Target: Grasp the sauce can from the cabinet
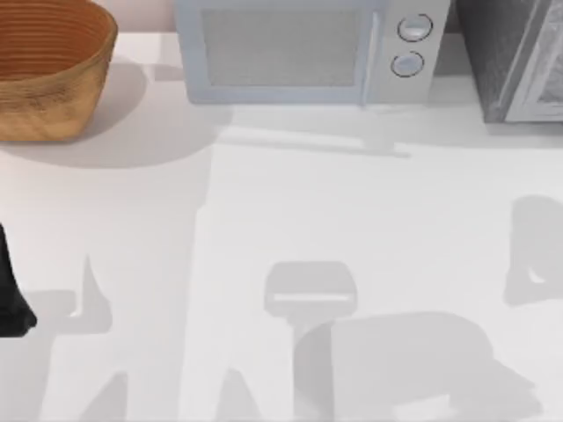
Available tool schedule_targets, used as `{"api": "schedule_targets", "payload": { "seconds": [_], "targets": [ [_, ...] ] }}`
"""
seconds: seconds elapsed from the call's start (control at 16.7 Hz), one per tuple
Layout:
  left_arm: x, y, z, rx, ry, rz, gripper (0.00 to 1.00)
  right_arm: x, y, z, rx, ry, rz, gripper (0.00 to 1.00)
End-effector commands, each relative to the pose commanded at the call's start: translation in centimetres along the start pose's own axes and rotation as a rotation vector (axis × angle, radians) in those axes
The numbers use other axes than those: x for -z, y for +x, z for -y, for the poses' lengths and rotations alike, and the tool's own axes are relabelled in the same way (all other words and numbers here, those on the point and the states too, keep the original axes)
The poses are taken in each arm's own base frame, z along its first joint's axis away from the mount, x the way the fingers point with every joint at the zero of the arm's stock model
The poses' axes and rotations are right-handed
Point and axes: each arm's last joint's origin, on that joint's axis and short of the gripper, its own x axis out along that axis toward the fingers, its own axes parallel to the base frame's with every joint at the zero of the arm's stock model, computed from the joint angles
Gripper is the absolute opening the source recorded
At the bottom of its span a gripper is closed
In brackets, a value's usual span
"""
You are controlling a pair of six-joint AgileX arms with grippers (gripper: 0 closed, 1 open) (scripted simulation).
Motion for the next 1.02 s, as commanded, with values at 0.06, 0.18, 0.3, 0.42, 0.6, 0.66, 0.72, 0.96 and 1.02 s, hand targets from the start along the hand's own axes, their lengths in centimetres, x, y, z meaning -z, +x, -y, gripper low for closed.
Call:
{"api": "schedule_targets", "payload": {
  "seconds": [0.06,0.18,0.3,0.42,0.6,0.66,0.72,0.96,1.02],
  "targets": [
    [0.0,0.0,0.0,0.000,0.000,0.000,1.00,-0.1,0.4,0.2,-0.016,0.001,0.001,0.00],
    [0.0,0.0,0.0,0.000,0.000,0.000,1.00,-0.2,1.1,0.7,-0.046,0.001,0.003,0.00],
    [0.0,0.0,0.0,0.000,0.000,0.000,1.00,-0.2,1.9,1.2,-0.077,0.001,0.007,0.00],
    [0.0,0.0,0.0,0.000,0.000,0.000,1.00,-0.2,2.6,1.8,-0.107,-0.001,0.011,0.00],
    [0.0,0.0,0.0,0.000,0.000,0.000,1.00,0.0,3.7,2.7,-0.153,-0.007,0.017,0.00],
    [0.0,0.0,0.0,0.000,0.000,0.000,1.00,0.1,4.1,3.0,-0.169,-0.009,0.019,0.00],
    [0.0,0.0,0.0,0.000,0.000,0.000,1.00,0.3,4.4,3.3,-0.186,-0.011,0.020,0.00],
    [0.0,0.0,0.0,0.000,0.000,0.000,1.00,1.3,5.7,4.6,-0.255,-0.018,0.023,0.00],
    [0.0,0.0,0.0,0.000,0.000,0.000,1.00,1.6,6.0,4.9,-0.273,-0.019,0.023,0.00]
  ]
}}
